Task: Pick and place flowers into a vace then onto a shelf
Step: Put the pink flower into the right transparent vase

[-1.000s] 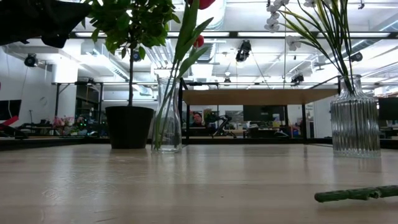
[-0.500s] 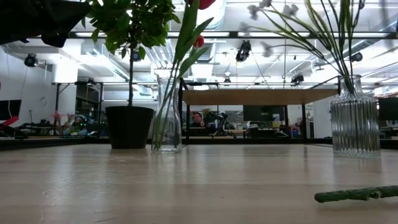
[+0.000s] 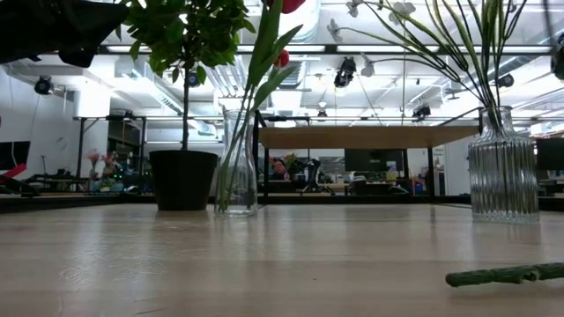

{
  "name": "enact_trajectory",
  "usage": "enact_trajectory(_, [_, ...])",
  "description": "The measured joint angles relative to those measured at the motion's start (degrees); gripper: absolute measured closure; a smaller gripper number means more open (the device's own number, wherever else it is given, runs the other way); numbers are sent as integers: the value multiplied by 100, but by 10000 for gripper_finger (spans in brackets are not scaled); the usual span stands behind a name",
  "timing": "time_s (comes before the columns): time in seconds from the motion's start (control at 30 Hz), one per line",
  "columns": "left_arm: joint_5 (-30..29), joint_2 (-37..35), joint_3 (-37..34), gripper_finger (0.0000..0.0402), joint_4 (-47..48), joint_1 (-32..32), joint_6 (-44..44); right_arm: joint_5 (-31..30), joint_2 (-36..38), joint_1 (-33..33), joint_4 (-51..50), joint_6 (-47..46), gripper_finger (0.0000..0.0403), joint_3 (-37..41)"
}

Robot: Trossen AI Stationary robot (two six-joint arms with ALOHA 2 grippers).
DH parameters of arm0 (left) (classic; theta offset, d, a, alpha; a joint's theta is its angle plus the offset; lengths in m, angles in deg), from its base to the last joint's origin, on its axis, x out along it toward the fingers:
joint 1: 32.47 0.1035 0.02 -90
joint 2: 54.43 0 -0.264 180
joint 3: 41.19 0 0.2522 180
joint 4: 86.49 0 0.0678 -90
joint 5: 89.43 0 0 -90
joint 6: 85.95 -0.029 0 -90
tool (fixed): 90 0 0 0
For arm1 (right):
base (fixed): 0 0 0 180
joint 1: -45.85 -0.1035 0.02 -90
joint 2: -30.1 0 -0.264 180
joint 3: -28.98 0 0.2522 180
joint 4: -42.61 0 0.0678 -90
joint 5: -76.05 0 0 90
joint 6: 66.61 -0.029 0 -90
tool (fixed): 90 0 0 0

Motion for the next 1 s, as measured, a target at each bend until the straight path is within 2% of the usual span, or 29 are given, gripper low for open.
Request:
enact_trajectory(0.13, [0,2,-11,397,0,0,0,95,9,-341,-1466,-1455,392,-455])
enact_trajectory(0.23, [0,2,-11,397,-1,-1,0,73,-75,-638,-1933,-1809,392,-565])
enact_trajectory(0.4, [0,2,-13,397,-2,-1,0,-253,-150,-1160,-1987,-1690,392,-544])
enact_trajectory(0.57, [0,4,-15,397,-3,0,0,-1175,-235,-1659,-1981,-1751,392,-449])
enact_trajectory(0.77, [0,4,-15,397,-4,0,0,-2143,-591,-1966,-1954,-2379,392,-43])
enact_trajectory(1.0, [0,4,-20,397,-6,-2,0,-2442,-981,-1967,-1940,-2729,392,76])
